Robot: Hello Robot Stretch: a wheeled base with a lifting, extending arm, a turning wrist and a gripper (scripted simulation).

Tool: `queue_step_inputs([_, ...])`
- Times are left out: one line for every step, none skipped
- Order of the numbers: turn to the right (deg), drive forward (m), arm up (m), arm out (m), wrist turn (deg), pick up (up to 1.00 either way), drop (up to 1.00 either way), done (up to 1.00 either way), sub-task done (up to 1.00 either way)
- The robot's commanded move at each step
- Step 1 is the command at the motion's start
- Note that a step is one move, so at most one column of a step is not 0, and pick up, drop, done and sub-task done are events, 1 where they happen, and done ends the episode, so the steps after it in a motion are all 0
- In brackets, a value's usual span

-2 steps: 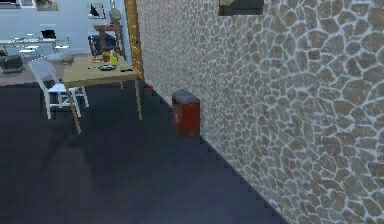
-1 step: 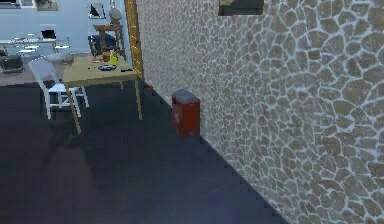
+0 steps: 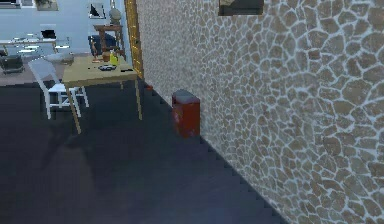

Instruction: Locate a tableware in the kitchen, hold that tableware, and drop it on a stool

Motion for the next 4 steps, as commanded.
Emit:
queue_step_inputs([0.0, 0.00, -0.12, 0.00, 0.0, 0.00, 0.00, 0.00, 0.00])
queue_step_inputs([0.0, 0.00, 0.00, 0.00, 0.0, 0.00, 1.00, 0.00, 0.00])
queue_step_inputs([0.0, 0.00, 0.10, 0.00, 0.0, 0.00, 0.00, 0.00, 0.00])
queue_step_inputs([0.0, 0.00, 0.00, -0.08, 0.0, 0.00, 0.00, 0.00, 0.00])
